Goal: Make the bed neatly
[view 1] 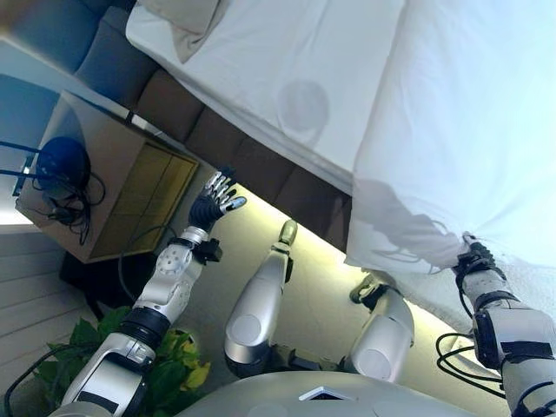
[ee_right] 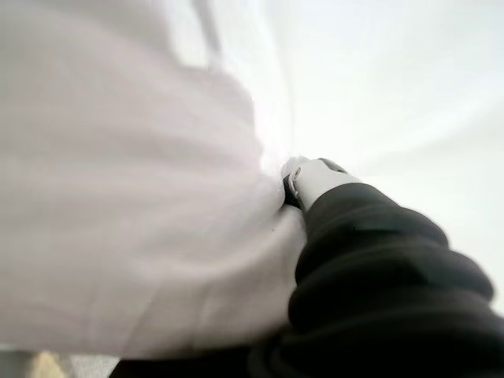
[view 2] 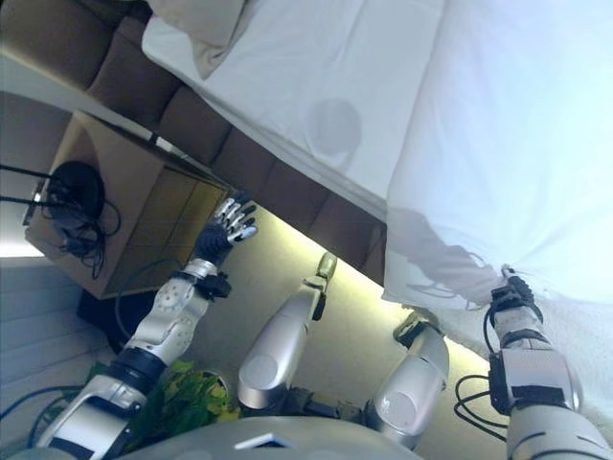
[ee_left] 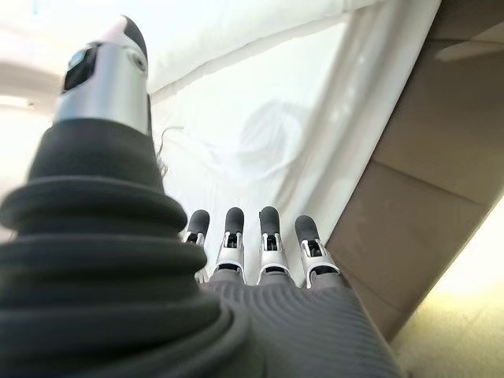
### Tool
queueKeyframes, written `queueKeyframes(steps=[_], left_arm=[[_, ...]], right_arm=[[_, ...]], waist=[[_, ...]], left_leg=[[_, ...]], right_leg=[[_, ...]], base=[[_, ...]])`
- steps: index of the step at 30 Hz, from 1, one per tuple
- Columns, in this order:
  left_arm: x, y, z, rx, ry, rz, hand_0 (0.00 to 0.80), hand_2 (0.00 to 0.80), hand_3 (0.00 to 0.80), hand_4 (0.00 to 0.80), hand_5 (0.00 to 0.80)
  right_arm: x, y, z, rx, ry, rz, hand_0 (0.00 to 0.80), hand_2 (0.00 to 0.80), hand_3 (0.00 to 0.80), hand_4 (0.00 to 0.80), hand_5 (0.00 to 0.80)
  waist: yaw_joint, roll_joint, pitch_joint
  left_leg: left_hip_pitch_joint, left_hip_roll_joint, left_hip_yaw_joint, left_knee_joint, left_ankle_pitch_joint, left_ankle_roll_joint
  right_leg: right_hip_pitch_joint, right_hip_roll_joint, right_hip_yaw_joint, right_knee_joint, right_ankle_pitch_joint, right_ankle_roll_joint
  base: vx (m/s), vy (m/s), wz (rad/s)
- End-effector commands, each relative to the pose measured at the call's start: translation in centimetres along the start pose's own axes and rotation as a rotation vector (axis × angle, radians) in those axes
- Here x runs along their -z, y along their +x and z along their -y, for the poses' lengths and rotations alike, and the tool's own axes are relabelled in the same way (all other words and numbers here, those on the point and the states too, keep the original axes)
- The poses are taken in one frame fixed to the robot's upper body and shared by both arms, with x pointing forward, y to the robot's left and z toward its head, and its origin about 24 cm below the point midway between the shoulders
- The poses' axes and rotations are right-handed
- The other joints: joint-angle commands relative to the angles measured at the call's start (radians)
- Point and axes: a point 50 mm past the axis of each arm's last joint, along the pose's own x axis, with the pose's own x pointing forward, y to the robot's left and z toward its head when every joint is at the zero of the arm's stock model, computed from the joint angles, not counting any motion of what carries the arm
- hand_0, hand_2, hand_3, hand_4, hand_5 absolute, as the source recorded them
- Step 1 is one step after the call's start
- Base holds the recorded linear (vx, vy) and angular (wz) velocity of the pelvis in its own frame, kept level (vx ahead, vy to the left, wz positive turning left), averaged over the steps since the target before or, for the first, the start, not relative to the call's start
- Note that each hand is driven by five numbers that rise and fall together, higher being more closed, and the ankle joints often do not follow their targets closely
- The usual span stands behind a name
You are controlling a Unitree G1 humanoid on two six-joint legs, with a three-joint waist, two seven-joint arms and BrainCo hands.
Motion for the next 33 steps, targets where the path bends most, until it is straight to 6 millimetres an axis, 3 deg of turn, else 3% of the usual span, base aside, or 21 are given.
queueKeyframes(steps=[1,7,10,22,28,31,32,33], left_arm=[[-1.9,0.7,0.1,0.022,0.058,0.082,0.000,0.000,0.000,0.000,0.000],[-1.6,0.1,-1.5,-0.035,0.050,0.077,0.000,0.000,0.000,0.000,0.000],[-1.6,0.0,-1.6,-0.038,0.044,0.088,0.000,0.000,0.000,0.000,0.000],[-2.3,-0.2,-0.9,0.025,-0.013,0.179,0.000,0.000,0.000,0.000,0.000],[-3.5,-0.2,-0.3,0.079,-0.027,0.227,0.000,0.000,0.000,0.000,0.000],[-3.6,-0.4,-0.5,0.084,-0.029,0.224,0.000,0.000,0.000,0.000,0.000],[-3.5,-0.4,-0.6,0.084,-0.031,0.220,0.000,0.000,0.000,0.000,0.000],[-3.4,-0.5,-0.7,0.082,-0.032,0.214,0.000,0.000,0.000,0.000,0.000]], right_arm=[[3.6,-3.7,-19.2,-0.700,-0.117,-0.028,0.800,0.800,0.800,0.800,0.800],[7.8,-5.8,-22.0,-0.773,-0.360,-0.064,0.800,0.800,0.800,0.800,0.800],[10.4,-7.2,-23.0,-0.804,-0.378,-0.118,0.800,0.800,0.800,0.800,0.800],[18.2,-11.6,-24.3,-0.822,-0.537,-0.248,0.800,0.800,0.800,0.800,0.800],[20.1,-13.8,-25.3,-0.884,-0.625,-0.242,0.800,0.800,0.800,0.800,0.800],[20.0,-13.7,-25.3,-0.858,-0.605,-0.258,0.800,0.800,0.800,0.800,0.800],[20.0,-13.6,-25.3,-0.848,-0.605,-0.264,0.558,0.558,0.558,0.558,0.558],[20.0,-13.4,-25.0,-0.830,-0.608,-0.267,0.069,0.069,0.069,0.069,0.069]], waist=[[0.112,-0.022,-0.065],[0.145,-0.026,-0.071],[0.158,-0.026,-0.071],[0.213,0.003,-0.062],[0.232,0.022,-0.060],[0.236,0.027,-0.058],[0.236,0.026,-0.057],[0.235,0.025,-0.057]], left_leg=[[-0.045,-0.013,0.034,0.033,0.018,0.011],[-0.033,-0.027,0.020,0.022,0.030,0.002],[-0.034,-0.030,0.021,0.019,0.041,-0.004],[-0.037,-0.058,0.002,0.020,0.060,-0.014],[-0.033,-0.075,-0.004,0.012,0.068,-0.016],[-0.033,-0.082,-0.003,0.021,0.066,-0.016],[-0.033,-0.082,-0.003,0.024,0.064,-0.017],[-0.032,-0.082,-0.004,0.025,0.064,-0.018]], right_leg=[[0.132,-0.062,0.045,-0.206,0.185,0.103],[0.206,-0.055,0.011,-0.262,0.198,0.104],[0.252,-0.047,-0.011,-0.292,0.198,0.100],[0.349,-0.044,-0.063,-0.344,0.197,0.096],[0.378,-0.051,-0.073,-0.361,0.203,0.097],[0.383,-0.053,-0.075,-0.353,0.199,0.093],[0.384,-0.054,-0.076,-0.351,0.199,0.092],[0.384,-0.052,-0.074,-0.350,0.199,0.092]], base=[[0.073,0.007,0.17],[0.056,0.018,0.11],[0.044,0.018,0.13],[0.034,0.020,0.28],[0.021,0.022,0.20],[0.000,0.000,0.00],[0.000,0.000,0.00],[0.021,-0.032,0.00]])
